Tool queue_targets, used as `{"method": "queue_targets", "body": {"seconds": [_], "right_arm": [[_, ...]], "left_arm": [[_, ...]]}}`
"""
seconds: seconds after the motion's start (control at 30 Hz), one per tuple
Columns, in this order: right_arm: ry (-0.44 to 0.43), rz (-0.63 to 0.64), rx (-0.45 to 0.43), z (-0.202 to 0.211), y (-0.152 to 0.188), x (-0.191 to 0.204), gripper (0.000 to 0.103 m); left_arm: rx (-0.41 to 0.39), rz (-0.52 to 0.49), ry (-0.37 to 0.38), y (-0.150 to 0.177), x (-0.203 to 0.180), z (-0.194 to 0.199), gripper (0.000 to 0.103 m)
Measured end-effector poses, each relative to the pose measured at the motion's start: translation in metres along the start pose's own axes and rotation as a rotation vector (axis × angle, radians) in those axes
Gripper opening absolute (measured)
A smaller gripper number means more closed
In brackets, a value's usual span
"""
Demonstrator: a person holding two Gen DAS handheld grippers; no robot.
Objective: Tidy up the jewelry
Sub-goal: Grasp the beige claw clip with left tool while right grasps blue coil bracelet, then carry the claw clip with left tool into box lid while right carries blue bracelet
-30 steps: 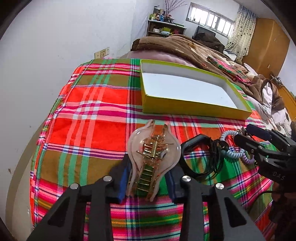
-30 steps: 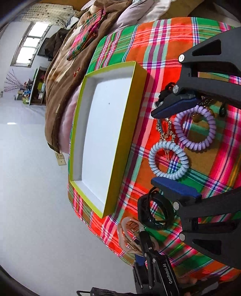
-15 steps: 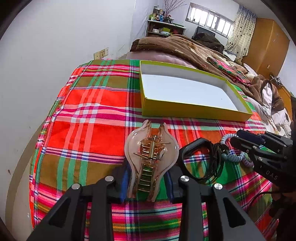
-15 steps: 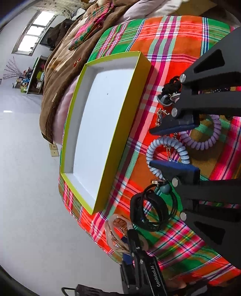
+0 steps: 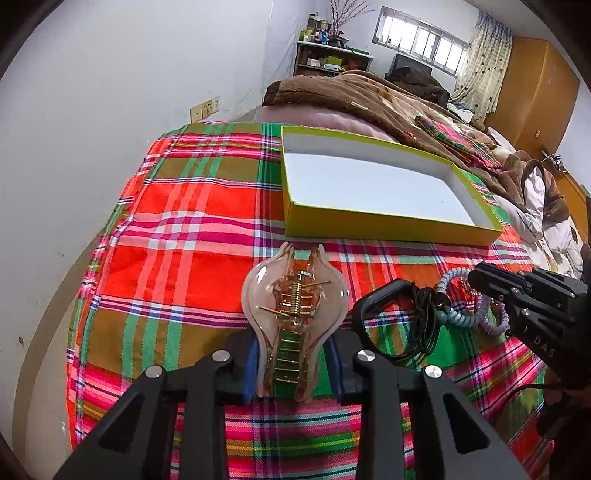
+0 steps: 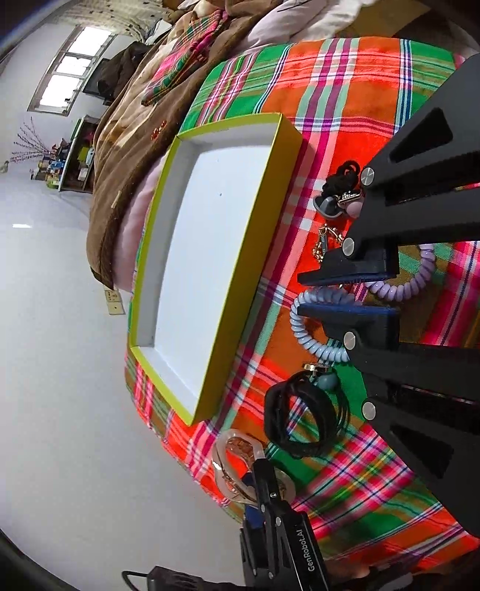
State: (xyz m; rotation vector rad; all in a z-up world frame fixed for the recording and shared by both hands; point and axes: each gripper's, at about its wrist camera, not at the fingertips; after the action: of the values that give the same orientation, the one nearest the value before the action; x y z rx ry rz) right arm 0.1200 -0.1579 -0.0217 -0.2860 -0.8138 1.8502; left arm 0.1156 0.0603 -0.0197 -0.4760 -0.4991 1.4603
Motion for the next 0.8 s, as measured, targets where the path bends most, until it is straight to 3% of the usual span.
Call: {"method": "queue_targets", "body": {"seconds": [0.43,0.8], "right_arm": [[0.009,-0.028,-0.105,0.03,-0.02,-0.003,0.01],[0.031,-0.083,-0.166,0.041,-0.049,-0.029,0.01]], "left_arm": [[-0.052,-0.001,-0.011,-0.015,0.001,0.022,0.031],[-0.096,-0.026,0.028,-0.06,-0.012,0.026,0.031]]}}
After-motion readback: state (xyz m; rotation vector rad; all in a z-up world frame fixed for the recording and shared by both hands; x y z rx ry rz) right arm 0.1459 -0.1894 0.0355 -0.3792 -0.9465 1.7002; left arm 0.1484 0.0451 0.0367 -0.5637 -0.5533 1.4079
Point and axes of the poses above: each gripper's, at about its wrist camera, not at the fingertips, and z roughly against the way its jaws point, x to its left, y to its underside, and after that the axes turned 11 degrees about -y, right-handed
